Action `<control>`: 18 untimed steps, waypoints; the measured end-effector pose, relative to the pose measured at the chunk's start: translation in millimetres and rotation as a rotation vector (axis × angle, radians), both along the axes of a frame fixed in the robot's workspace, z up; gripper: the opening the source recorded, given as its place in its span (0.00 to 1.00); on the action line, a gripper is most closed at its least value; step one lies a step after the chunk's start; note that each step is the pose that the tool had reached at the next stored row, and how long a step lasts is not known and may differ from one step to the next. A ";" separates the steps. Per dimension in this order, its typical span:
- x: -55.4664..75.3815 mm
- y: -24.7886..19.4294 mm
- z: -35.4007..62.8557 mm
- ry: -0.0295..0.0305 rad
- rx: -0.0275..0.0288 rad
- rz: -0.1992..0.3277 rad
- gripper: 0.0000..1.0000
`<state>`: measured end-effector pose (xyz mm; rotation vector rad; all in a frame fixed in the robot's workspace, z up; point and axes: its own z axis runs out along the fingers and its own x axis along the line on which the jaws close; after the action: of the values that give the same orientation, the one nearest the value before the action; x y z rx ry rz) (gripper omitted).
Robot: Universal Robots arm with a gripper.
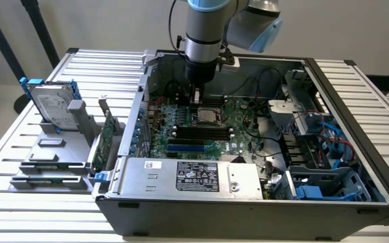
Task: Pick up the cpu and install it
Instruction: 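Close the cpu cover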
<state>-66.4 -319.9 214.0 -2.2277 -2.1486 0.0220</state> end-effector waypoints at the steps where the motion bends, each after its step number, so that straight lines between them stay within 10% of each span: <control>1: 0.0 0.0 0.0 0.0000 0.0000 0.000 0.11; 18: 21.5 -1.2 2.8 0.0007 0.0021 0.000 0.11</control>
<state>-44.9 -321.1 216.8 -2.2261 -2.1474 0.0205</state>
